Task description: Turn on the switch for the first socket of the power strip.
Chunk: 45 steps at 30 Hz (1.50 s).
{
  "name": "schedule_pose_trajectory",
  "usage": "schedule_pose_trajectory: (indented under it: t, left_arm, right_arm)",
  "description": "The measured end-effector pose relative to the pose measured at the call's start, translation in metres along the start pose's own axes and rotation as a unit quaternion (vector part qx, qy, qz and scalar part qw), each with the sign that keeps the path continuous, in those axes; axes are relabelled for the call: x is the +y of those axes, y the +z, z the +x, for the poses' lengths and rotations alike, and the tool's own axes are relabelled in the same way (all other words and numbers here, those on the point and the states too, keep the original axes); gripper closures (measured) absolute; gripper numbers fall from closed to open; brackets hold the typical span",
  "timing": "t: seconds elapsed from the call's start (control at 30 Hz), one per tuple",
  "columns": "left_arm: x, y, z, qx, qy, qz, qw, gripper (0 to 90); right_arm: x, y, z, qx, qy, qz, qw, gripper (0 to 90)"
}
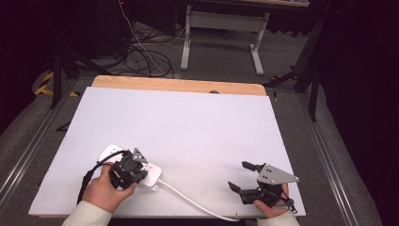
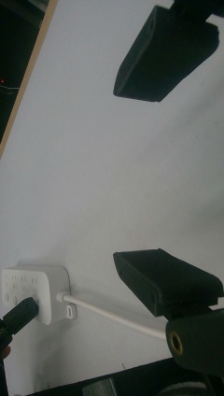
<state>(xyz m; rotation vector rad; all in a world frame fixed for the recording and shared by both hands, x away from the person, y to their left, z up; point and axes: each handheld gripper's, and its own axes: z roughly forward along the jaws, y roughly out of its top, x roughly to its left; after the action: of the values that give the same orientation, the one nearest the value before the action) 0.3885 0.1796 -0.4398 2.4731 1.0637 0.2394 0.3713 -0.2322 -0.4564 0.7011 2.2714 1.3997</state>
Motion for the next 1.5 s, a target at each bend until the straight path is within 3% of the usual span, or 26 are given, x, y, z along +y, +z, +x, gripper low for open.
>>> schedule_pose_trajectory:
  t: [0.13,0.17,0.3,0.47,0.6,0.93,1.17,1.23,1.33,1.37,1.5]
  left_arm:
    - [-0.002,-0.002,0.005,-0.018,-0.005,-0.012,0.9998,90.0]
    - [-0.002,-0.003,0.004,-0.007,0.001,-0.018,0.9998,90.0]
    - [0.002,-0.016,-0.001,-0.003,0.017,-0.044,0.9989,90.0]
    - [0.002,-0.026,-0.003,-0.003,0.02,-0.052,0.9984,90.0]
    - [0.001,-0.03,0.001,-0.015,0.02,-0.063,0.9977,90.0]
    - [0.003,-0.046,-0.004,-0.014,0.037,-0.078,0.9962,90.0]
    - [0.004,-0.053,-0.009,-0.007,0.046,-0.096,0.9942,80.4]
    - [0.003,-0.054,-0.008,-0.009,0.046,-0.112,0.9926,71.4]
    - [-0.001,-0.059,-0.004,-0.048,0.035,-0.16,0.9854,47.7]
    - [-0.002,-0.061,-0.002,-0.05,0.037,-0.174,0.9827,43.0]
    - [-0.008,-0.068,-0.001,-0.015,0.048,-0.222,0.9738,25.5]
  right_arm:
    - [0.0,0.0,0.0,-0.001,0.001,-0.001,1.0,17.5]
    - [0.0,0.0,-0.001,-0.001,0.0,-0.001,1.0,17.5]
    - [-0.001,0.001,-0.001,0.0,0.001,0.001,1.0,17.5]
    - [0.0,0.0,-0.001,0.0,0.0,0.001,1.0,17.5]
    - [0.0,0.001,-0.001,0.0,-0.001,0.0,1.0,17.5]
    - [-0.001,0.001,-0.001,0.0,-0.001,0.003,1.0,17.5]
    - [-0.001,0.001,-0.001,-0.001,-0.001,0.003,1.0,17.5]
    - [-0.001,0.001,-0.001,-0.001,0.0,0.003,1.0,17.5]
    - [0.0,0.001,-0.001,0.0,-0.001,0.002,1.0,17.5]
    - [0.0,0.001,-0.001,0.0,-0.002,0.002,1.0,17.5]
    - [0.0,0.001,-0.001,0.001,-0.002,0.002,1.0,17.5]
